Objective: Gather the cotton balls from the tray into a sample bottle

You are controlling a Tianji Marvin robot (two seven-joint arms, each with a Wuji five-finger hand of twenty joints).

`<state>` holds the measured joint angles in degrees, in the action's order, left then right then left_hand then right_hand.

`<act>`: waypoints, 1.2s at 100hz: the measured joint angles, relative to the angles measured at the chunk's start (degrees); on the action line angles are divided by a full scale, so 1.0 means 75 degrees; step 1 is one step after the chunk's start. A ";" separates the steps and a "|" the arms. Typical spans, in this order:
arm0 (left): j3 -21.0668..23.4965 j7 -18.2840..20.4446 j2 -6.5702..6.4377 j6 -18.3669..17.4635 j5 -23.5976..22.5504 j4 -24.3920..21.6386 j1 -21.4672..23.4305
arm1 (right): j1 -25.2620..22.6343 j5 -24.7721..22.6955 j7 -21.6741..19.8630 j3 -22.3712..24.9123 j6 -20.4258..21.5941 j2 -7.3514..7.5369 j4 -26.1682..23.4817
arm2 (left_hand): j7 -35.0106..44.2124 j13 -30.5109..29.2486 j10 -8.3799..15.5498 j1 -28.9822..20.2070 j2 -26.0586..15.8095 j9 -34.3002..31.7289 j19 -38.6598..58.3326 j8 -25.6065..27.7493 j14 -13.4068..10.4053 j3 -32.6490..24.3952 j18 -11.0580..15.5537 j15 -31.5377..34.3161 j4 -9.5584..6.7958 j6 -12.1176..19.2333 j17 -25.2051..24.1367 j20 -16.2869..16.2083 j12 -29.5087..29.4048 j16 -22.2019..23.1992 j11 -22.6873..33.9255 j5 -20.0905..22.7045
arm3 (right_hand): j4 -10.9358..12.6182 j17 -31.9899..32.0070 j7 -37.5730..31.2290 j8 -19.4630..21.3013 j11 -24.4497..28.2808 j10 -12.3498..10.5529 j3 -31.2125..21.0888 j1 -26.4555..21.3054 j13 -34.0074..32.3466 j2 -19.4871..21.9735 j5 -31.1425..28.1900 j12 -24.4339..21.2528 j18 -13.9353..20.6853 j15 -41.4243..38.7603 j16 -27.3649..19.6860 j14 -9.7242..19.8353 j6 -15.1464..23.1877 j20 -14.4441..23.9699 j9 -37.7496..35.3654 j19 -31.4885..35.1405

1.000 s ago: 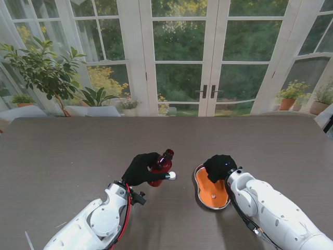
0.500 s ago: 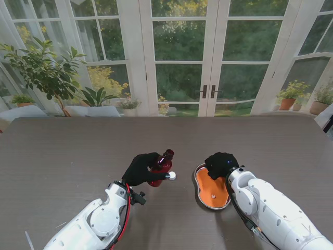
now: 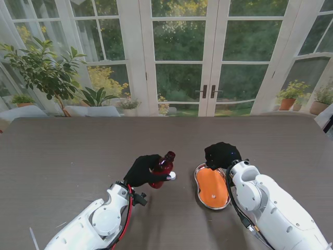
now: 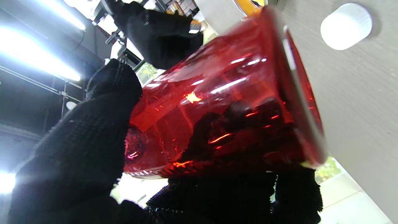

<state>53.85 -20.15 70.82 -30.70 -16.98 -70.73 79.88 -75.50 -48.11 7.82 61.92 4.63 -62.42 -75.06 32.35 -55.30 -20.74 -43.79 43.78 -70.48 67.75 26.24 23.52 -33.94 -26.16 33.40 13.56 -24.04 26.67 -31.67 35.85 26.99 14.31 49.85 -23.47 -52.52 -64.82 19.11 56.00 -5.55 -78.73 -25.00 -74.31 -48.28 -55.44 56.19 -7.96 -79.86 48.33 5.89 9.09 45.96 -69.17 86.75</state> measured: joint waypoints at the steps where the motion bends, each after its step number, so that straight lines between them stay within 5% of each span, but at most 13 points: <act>1: -0.0007 0.0000 0.0001 0.0000 0.0005 0.0009 -0.0005 | -0.0024 0.0014 -0.0030 0.0034 -0.0007 -0.0001 -0.0062 | 0.0000 0.0000 0.0000 0.0000 0.0000 0.0000 0.0000 0.0000 0.0000 0.0000 0.0000 0.0000 0.0000 0.0000 0.0000 0.0000 0.0000 0.0000 0.0000 0.0000 | 0.0000 0.0000 0.0000 0.0000 0.0000 0.0000 0.0000 0.0000 0.0000 0.0000 0.0000 0.0000 0.0000 0.0000 0.0000 0.0000 -0.0001 0.0001 0.0000 0.0000; 47: -0.0379 -0.0014 0.0147 -0.0084 0.0223 0.0529 -0.0385 | -0.0482 0.0553 -0.0271 0.0645 -0.0279 -0.0076 -0.1872 | 0.0000 0.0000 0.0000 0.0000 0.0000 0.0000 0.0000 0.0000 0.0002 0.0000 -0.0001 0.0000 0.0000 0.0000 -0.0007 -0.0001 0.0000 0.0000 0.0000 0.0000 | 0.0017 0.0053 0.0000 0.0000 0.0001 0.0026 0.0000 -0.0007 0.0000 0.0006 0.0001 0.0000 0.0000 -0.0001 0.0000 0.0000 -0.0041 0.0018 0.0000 0.0005; 120: -0.0384 -0.0164 0.0176 -0.0333 -0.0007 0.0669 -0.0448 | -0.0489 0.1083 -0.0089 0.0092 0.0125 -0.0215 -0.2590 | 0.0000 0.0004 -0.0001 0.0000 0.0000 0.0000 0.0000 0.0000 0.0002 0.0000 -0.0001 0.0000 0.0000 0.0000 -0.0022 -0.0003 0.0000 0.0000 0.0000 0.0000 | 0.0083 0.0067 0.0036 0.0000 0.0001 0.0046 0.0000 -0.0007 0.0000 0.0098 0.0003 0.0000 0.0000 -0.0002 0.0000 -0.0004 -0.0088 0.0095 0.0000 0.0016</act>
<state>50.97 -21.38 72.14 -33.20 -17.03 -65.71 76.52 -79.17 -39.98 7.15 62.61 5.57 -64.03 -94.49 32.35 -55.27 -20.74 -43.79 43.78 -70.48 67.75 26.23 23.54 -33.94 -26.17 33.40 13.56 -24.04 26.50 -31.69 35.85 27.00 14.31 49.85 -22.85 -52.02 -64.55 19.11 56.01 -5.20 -78.73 -25.05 -74.31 -47.54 -55.42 56.19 -7.96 -79.87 48.33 5.86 8.43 46.67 -69.17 86.87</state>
